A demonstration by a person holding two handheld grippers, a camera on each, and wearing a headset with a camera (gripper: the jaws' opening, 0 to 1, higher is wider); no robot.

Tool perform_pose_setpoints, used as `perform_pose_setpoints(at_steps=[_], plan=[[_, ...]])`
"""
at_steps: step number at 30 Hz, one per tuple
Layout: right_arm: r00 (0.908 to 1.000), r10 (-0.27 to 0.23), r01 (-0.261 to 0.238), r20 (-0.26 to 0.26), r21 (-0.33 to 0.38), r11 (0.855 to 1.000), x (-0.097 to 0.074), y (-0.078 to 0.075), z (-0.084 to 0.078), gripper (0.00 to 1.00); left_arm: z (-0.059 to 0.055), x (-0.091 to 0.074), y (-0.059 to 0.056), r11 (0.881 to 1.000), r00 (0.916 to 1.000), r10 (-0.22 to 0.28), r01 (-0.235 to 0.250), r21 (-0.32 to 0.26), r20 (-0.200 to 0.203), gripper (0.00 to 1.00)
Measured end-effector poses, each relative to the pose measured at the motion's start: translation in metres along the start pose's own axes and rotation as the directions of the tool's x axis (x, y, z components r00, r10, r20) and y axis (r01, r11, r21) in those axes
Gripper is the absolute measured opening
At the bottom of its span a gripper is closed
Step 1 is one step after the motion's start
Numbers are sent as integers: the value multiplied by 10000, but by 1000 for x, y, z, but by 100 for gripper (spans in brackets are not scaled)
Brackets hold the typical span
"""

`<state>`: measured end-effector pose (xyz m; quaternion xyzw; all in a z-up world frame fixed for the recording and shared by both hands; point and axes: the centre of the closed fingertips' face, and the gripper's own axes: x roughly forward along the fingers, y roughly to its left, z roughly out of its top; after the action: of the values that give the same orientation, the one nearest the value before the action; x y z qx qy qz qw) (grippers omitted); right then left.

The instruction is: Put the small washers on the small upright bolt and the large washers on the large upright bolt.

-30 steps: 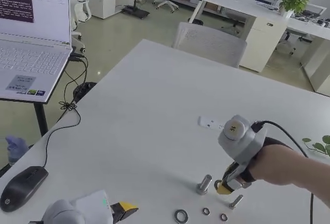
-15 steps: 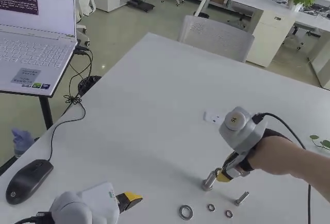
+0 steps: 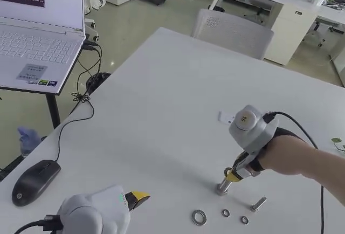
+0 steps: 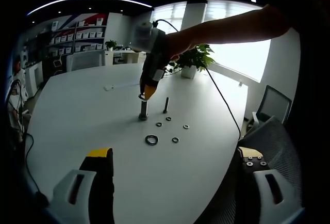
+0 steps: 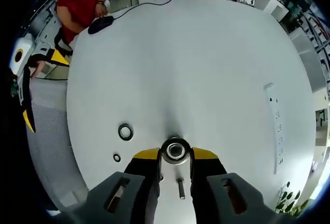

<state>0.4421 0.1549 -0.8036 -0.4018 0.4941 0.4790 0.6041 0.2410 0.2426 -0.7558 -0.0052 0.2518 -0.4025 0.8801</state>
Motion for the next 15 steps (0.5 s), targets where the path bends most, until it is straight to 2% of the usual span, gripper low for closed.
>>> perform_pose_setpoints(at_steps=[6,15], plan=[[9998,-12,11,-173,-81,10000,3,0,-3,21,-3,2,0,9999,9998,-41,44,140,-175,99],[9998,-96,95,-198,-79,9999,6,-3,-2,21,-4,2,2,9999,9998,-111,112,54,-145,97]])
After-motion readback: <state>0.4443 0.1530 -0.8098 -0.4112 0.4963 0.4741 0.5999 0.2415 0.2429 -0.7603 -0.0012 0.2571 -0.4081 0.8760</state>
